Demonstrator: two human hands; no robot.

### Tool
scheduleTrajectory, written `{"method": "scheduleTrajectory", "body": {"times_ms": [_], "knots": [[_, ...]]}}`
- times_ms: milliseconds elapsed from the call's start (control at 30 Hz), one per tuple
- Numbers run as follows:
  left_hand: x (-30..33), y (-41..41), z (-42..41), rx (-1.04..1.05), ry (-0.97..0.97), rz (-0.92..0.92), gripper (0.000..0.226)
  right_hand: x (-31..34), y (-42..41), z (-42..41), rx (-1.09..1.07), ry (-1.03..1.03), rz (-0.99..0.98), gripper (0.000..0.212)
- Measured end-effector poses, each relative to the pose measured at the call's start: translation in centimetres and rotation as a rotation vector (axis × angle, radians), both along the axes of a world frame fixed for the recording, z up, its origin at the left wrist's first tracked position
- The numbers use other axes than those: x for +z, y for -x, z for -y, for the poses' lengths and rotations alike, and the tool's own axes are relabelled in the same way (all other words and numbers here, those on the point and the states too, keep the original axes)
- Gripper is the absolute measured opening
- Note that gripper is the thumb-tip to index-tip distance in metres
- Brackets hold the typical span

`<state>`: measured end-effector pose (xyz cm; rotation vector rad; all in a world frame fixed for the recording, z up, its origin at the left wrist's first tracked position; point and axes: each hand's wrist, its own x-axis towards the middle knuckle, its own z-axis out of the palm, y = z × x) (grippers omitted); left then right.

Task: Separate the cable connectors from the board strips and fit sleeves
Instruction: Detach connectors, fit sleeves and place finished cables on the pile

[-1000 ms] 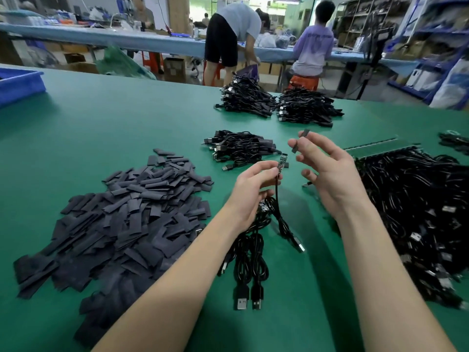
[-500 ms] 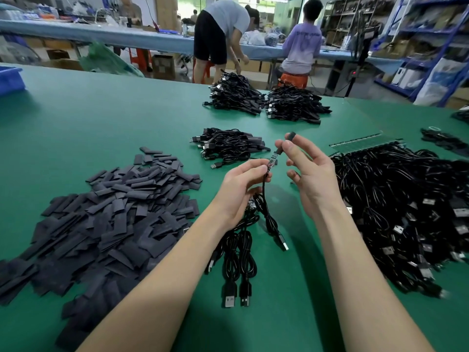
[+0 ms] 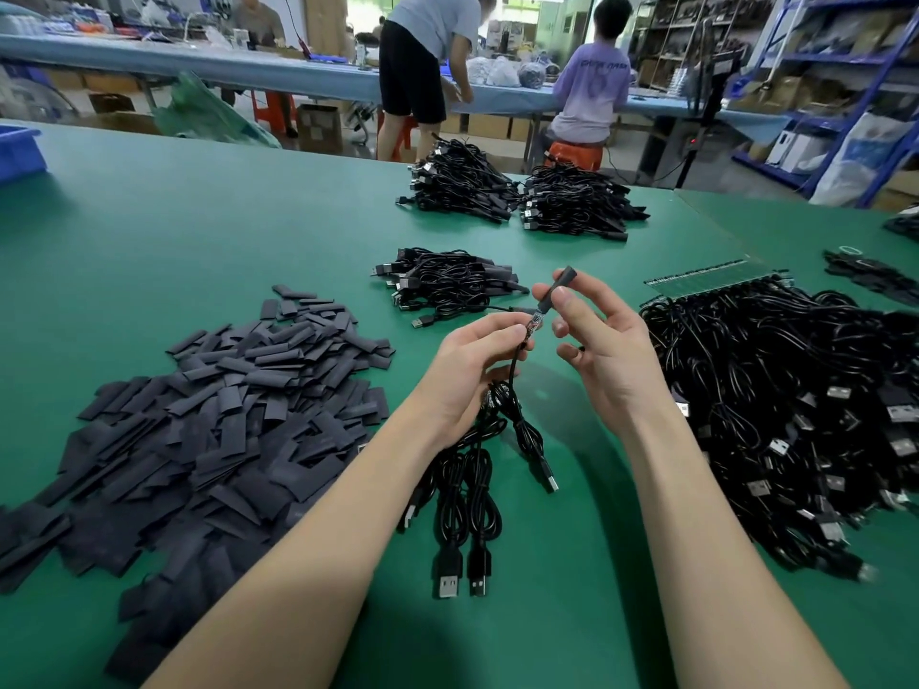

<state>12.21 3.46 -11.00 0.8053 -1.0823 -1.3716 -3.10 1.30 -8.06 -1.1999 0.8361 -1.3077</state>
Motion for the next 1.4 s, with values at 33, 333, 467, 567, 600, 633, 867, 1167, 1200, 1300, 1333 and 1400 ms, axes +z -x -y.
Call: {"method": "scheduleTrajectory", "body": {"times_ms": [33, 333, 467, 567, 600, 633, 867, 1167, 1200, 1300, 1333, 1400], "knots": [[0.0, 0.0, 0.0, -0.007, -0.004, 0.005, 0.017, 0.0, 0.1, 0.0, 0.008, -0.003, -0.011, 0.020], [-0.1, 0.2, 0.3, 0.049, -0.019, -0.013, 0.011, -0.8, 0.1, 0.6, -0.053, -0.056, -0.116, 0.025], [-0.3, 0.8, 0.3, 0.186, 0.126, 0.246, 0.010, -1.0, 0.1, 0.9, -0.142, -0.078, -0.078, 0.030], [-0.6, 1.0, 0.4, 0.301, 0.188, 0.273, 0.012, -1.2, 0.1, 1.0, -0.166, -0.086, -0.073, 0.035], [-0.7, 1.1, 0.4, 0.319, 0.195, 0.262, 0.012, -1.2, 0.1, 1.1, -0.173, -0.099, -0.065, 0.037], [-0.7, 1.1, 0.4, 0.330, 0.199, 0.255, 0.012, -1.3, 0.0, 1.1, -0.180, -0.114, -0.059, 0.037], [-0.9, 1.0, 0.6, 0.374, 0.195, 0.227, 0.016, -1.5, -0.1, 1.0, -0.165, -0.145, -0.101, 0.034], [-0.6, 0.7, 0.4, 0.350, 0.183, 0.174, 0.019, -0.7, 0.2, 0.6, -0.075, -0.139, -0.065, 0.025], [-0.6, 0.8, 0.4, 0.348, 0.182, 0.168, 0.020, -0.6, 0.3, 0.6, -0.064, -0.133, -0.055, 0.022], [-0.6, 0.8, 0.4, 0.344, 0.193, 0.172, 0.020, -0.7, 0.4, 0.6, -0.045, -0.136, -0.030, 0.019], [-0.6, 0.8, 0.4, 0.344, 0.199, 0.178, 0.020, -0.7, 0.5, 0.6, -0.040, -0.141, -0.025, 0.020], [-0.7, 0.8, 0.4, 0.346, 0.205, 0.185, 0.019, -0.8, 0.6, 0.6, -0.032, -0.144, -0.028, 0.024]]}}
